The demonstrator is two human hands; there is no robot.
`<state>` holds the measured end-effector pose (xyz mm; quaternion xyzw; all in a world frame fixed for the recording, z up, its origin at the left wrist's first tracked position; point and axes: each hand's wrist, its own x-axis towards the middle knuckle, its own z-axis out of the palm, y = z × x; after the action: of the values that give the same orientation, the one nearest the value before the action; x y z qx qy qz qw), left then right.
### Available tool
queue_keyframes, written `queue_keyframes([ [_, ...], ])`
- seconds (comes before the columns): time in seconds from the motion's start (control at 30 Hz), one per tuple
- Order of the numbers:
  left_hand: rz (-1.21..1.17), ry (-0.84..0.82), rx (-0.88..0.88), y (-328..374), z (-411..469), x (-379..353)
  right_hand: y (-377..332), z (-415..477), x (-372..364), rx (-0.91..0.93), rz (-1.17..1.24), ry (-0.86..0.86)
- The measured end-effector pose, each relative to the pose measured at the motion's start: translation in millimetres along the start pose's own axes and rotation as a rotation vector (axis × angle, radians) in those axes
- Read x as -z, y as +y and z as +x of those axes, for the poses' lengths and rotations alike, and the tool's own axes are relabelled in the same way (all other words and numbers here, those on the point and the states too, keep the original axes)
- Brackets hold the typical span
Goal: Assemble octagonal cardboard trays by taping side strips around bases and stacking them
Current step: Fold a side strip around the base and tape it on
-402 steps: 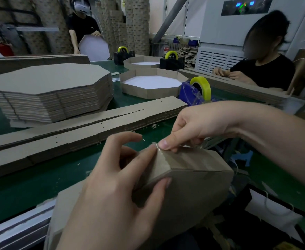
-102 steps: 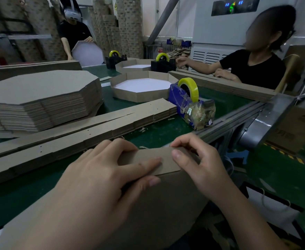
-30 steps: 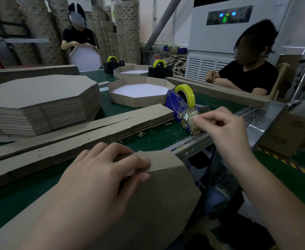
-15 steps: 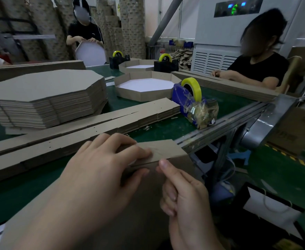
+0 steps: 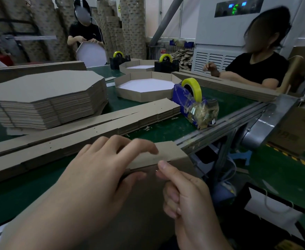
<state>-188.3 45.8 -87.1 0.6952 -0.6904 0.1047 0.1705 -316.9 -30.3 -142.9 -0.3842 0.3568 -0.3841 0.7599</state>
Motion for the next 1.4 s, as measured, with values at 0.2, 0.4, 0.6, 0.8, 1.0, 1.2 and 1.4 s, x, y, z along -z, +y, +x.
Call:
queue_keyframes([
  [0.2,0.076,-0.094,0.006,-4.4,-3.7,9.6,-4.9,0.4,8.7,-0.090,-0.103,-0.155],
  [0.4,0.037,-0.170,0.100,-3.0,-0.8,16.5,-4.6,2.5,10.3,-0.110,-0.145,-0.217],
  [0.6,0.091,0.028,0.224,13.9,9.7,6.4,-4.5,2.4,6.8,-0.096,-0.150,-0.262],
  [0.8,0.252,0.162,0.160,15.2,14.2,-6.8,-3.0,2.1,5.6,-0.058,-0.157,-0.276],
  [1.0,0.173,0.178,0.103,12.0,9.3,-5.0,-1.3,3.5,4.3,-0.039,-0.172,-0.295],
  [1.2,0.089,0.145,0.194,13.4,7.4,-1.6,-4.3,5.9,9.0,-0.072,-0.292,-0.337],
  [1.4,0.141,0.180,0.180,5.0,0.2,0.4,-2.2,13.3,26.7,0.355,-0.360,0.029],
])
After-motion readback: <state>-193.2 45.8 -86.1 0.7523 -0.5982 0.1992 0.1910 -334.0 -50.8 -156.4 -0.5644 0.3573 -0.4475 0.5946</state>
